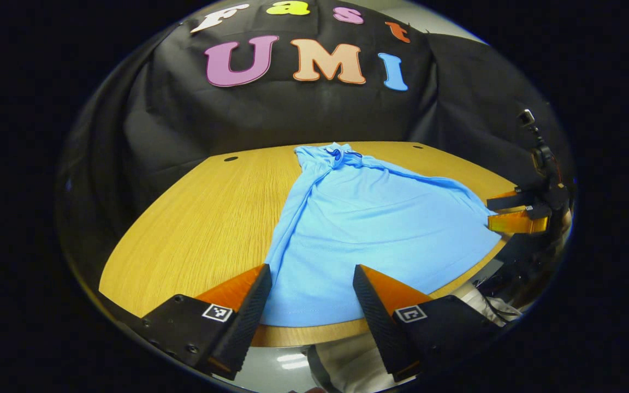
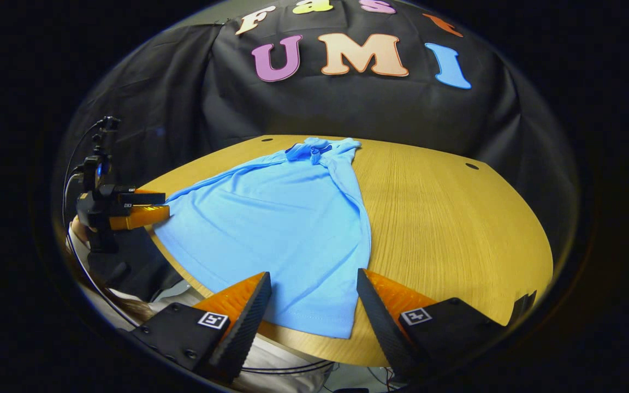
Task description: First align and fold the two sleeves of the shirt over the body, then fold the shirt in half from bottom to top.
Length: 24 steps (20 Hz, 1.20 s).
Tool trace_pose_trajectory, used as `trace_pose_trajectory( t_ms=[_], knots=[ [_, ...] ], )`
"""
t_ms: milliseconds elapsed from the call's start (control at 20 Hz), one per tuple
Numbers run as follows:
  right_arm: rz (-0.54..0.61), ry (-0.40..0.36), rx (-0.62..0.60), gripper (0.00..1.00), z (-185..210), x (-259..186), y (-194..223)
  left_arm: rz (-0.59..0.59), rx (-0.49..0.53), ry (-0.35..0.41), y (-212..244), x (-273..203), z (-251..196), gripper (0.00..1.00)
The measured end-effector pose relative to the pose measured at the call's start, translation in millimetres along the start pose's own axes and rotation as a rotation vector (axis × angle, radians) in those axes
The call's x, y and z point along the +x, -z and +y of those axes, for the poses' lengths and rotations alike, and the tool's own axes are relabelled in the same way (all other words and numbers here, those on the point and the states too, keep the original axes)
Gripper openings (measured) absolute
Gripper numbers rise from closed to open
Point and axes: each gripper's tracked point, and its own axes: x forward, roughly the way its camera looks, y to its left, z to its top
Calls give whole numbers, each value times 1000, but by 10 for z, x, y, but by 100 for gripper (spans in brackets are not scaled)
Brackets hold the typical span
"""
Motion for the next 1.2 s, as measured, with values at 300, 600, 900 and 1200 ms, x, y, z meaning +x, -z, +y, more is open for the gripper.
trace_pose_trajectory(
  t_ms=[300, 600, 900, 1200],
  knots=[
    [-4, -58, -32, 77, 186, 31, -12, 3, 13, 51, -10, 12, -161, 67],
    [-1, -100, -77, 17, 359, 28, -19, -10, 4, 75, -35, 39, -235, 1],
    [3, -92, -39, 3, 343, 118, -93, -22, -3, 78, -104, 64, -236, 0],
    [-43, -70, -77, 3, 273, 230, -389, -87, 3, 71, -460, 155, -192, 0]
  ],
)
